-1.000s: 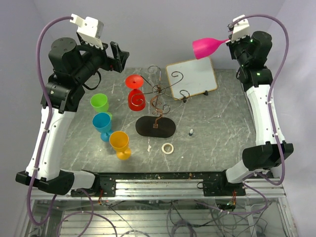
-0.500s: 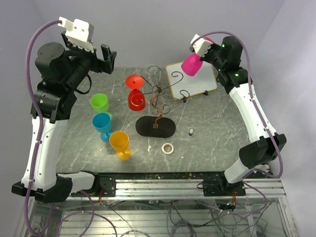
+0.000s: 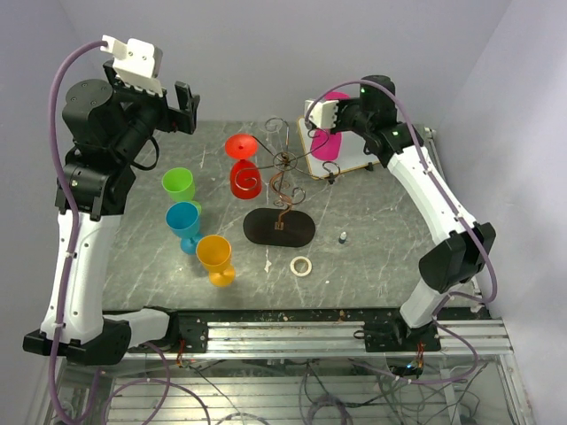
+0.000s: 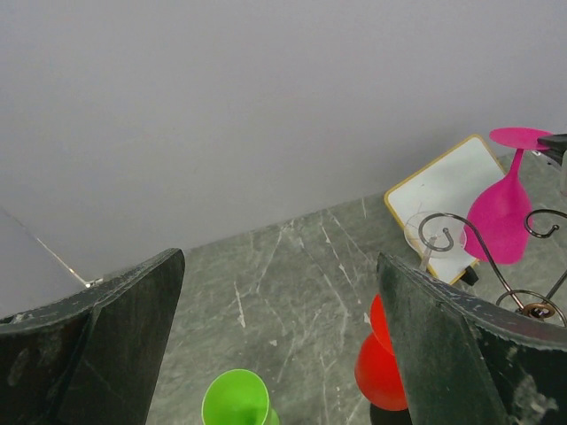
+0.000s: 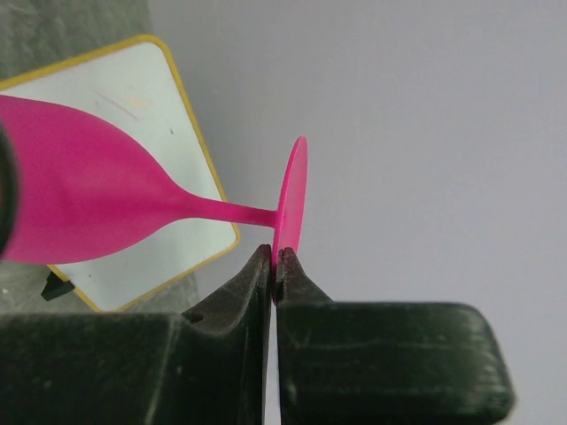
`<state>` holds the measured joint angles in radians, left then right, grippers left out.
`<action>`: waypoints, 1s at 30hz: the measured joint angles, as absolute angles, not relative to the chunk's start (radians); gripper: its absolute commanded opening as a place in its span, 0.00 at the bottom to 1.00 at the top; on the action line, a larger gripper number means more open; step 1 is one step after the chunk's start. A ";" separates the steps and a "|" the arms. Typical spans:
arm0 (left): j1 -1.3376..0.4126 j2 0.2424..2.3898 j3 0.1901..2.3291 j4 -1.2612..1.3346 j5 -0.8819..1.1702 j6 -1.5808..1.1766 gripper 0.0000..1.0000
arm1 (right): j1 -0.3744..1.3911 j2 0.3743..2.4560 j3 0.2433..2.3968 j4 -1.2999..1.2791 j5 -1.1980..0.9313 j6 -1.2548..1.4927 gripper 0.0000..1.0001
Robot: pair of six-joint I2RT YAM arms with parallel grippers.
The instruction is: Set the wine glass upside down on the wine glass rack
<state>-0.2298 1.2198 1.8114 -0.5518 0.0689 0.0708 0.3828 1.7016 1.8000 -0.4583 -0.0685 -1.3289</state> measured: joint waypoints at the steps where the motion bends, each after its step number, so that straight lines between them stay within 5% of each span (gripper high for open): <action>1: -0.228 1.221 1.810 -0.551 0.069 0.070 1.00 | 0.387 1.707 1.807 -0.467 -0.080 -1.339 0.00; 30: -0.177 1.232 1.789 -0.542 0.091 0.044 1.00 | 0.478 1.779 2.071 -0.851 -0.378 -1.571 0.00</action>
<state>-0.1768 1.2316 1.7893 -0.5419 0.0910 0.0444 0.4782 1.7794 2.0712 -0.8513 -0.3782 -1.5707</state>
